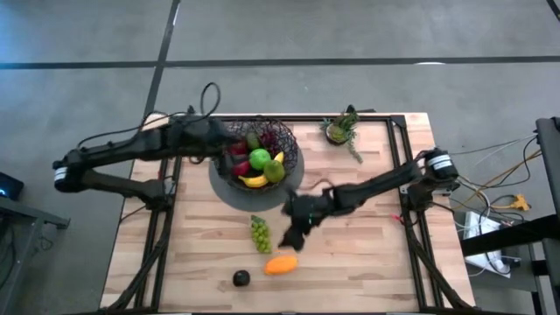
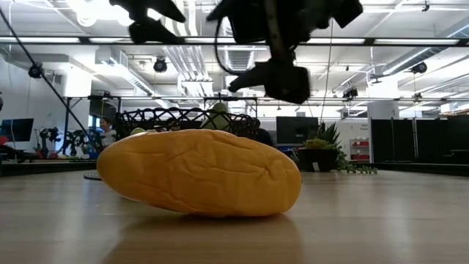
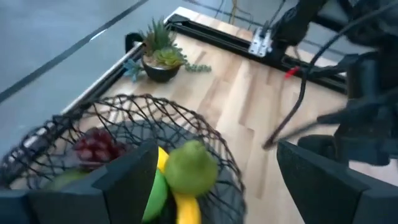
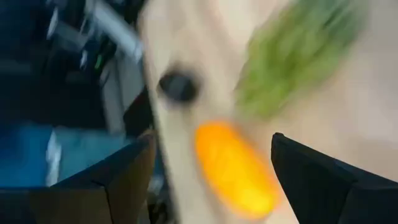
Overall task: Build produce basket
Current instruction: Put the yellow mango into the black wire basket
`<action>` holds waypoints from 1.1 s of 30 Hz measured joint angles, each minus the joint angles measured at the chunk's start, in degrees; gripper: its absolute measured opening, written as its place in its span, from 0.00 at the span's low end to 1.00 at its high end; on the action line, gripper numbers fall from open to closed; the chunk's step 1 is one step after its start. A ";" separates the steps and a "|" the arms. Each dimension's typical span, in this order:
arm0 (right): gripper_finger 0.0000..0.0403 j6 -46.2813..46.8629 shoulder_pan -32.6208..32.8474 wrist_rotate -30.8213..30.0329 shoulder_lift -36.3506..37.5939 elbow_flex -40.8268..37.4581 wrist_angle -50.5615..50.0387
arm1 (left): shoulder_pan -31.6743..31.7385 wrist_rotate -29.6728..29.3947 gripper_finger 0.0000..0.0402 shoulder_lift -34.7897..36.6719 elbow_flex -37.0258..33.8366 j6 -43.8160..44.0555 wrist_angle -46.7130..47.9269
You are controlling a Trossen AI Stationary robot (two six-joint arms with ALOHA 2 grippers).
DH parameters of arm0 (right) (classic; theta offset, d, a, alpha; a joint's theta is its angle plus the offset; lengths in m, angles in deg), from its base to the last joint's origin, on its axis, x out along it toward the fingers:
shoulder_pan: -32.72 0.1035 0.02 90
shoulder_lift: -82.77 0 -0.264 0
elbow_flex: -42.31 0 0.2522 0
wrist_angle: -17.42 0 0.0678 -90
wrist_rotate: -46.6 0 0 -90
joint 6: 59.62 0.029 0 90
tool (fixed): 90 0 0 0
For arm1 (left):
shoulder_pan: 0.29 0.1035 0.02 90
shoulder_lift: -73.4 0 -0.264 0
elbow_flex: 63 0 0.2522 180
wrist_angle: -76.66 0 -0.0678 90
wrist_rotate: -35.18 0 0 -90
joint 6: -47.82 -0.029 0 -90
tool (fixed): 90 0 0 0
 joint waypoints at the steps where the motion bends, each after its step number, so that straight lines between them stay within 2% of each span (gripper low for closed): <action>1: 0.75 0.55 1.14 1.63 -1.00 0.35 -0.25 | -0.40 0.02 0.77 1.71 -1.40 0.72 -0.15; 5: 0.75 -0.36 5.21 2.82 -5.00 3.75 -5.15 | -1.62 0.21 0.77 7.57 -7.68 5.40 -0.32; 8: 0.75 -3.51 7.62 -0.09 -8.31 8.95 -9.34 | -2.34 0.19 0.77 11.23 -12.61 9.87 -0.04; 14: 0.75 -14.54 11.37 -14.62 -16.93 25.72 -29.55 | -3.12 0.19 0.77 16.77 -20.32 16.37 -0.53; 16: 0.75 -18.97 11.90 -17.62 -20.05 31.49 -35.79 | -3.12 0.19 0.77 17.73 -21.47 16.82 -0.55; 19: 0.75 -24.48 12.30 -16.95 -24.66 38.01 -40.07 | -3.12 0.19 0.77 18.80 -22.87 16.89 -1.50; 25: 0.73 -28.71 11.84 -10.56 -31.70 45.77 -45.60 | -3.14 0.29 0.77 19.15 -23.13 16.87 -2.39; 33: 0.60 -30.28 11.32 -11.68 -31.77 45.77 -46.93 | -3.30 2.17 0.77 19.43 -22.54 16.86 -2.42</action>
